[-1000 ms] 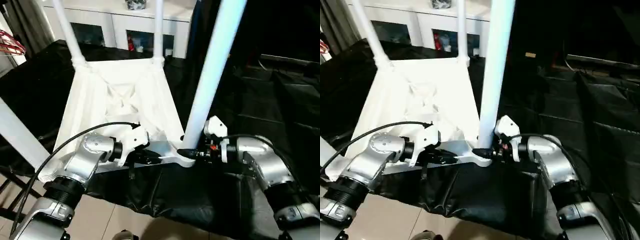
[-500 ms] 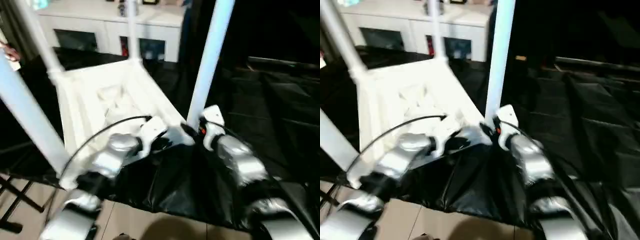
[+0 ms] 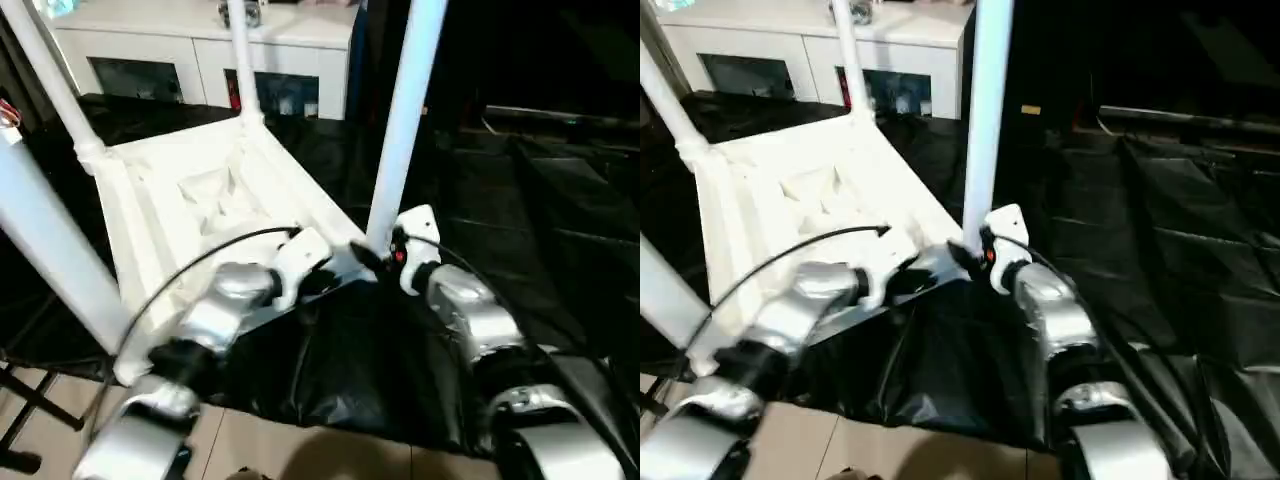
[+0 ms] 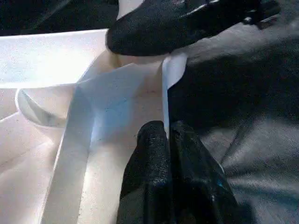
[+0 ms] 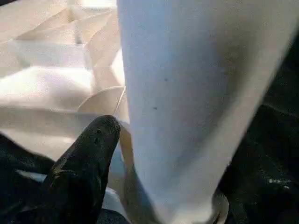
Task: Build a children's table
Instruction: Rotate leg to tighten
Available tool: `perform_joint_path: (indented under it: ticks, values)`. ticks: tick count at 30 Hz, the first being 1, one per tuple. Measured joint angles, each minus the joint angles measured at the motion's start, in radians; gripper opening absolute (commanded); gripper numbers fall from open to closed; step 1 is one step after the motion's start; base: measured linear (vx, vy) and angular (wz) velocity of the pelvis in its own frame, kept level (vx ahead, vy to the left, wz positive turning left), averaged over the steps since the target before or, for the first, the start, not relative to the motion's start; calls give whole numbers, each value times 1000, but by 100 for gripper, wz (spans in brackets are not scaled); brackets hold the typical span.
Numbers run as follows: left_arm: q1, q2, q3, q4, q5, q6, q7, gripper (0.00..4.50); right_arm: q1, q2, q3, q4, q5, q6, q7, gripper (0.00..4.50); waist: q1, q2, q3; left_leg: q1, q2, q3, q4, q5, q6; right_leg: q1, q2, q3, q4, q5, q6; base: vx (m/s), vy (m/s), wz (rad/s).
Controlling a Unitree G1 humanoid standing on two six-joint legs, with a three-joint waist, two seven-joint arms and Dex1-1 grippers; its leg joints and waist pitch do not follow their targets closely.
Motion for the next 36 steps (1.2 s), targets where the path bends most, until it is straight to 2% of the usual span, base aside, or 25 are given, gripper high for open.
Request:
perform_joint_path:
  ticks: [7, 13, 16, 17, 22, 36]
  values:
    - [60, 105, -11, -109, -64, -24, -185, 0, 26, -105, 80, -28, 3, -63, 256, 329, 21, 0, 0, -9, 7, 4, 4, 1, 0, -12, 3, -1, 16, -8, -4, 24, -7, 0]
    - [86, 158, -16, -153, -96, -32, -292, 0, 62, -177, 119, -108, 31, -57, 461, 329, 29, 0, 0, -18, 9, 4, 16, 1, 8, -14, 3, 0, 17, -11, -5, 0, 0, 0]
    - [93, 170, -19, -164, -98, -32, -314, 0, 76, -193, 122, -129, 45, -49, 506, 329, 29, 0, 0, -18, 9, 4, 18, -1, 3, -14, 2, 0, 18, -11, -5, 0, 0, 0]
    - [96, 172, -21, -166, -100, -32, -321, 0, 80, -197, 123, -132, 48, -45, 518, 303, 29, 0, 0, -18, 9, 4, 18, -1, 3, -13, 2, 0, 19, -11, -5, 0, 0, 0]
    - [103, 179, -27, -172, -110, -32, -341, 0, 93, -208, 128, -150, 68, -26, 565, 268, 29, -1, 0, -17, 9, 4, 18, -1, 2, -13, 2, 1, 22, -11, -5, 0, 0, 0]
    - [108, 181, -36, -180, -113, -31, -341, 0, 113, -215, 132, -186, 73, 3, 575, 259, 37, 0, 0, -17, 9, 4, 19, -1, 2, -13, 2, 1, 24, -11, -5, 0, 0, 0]
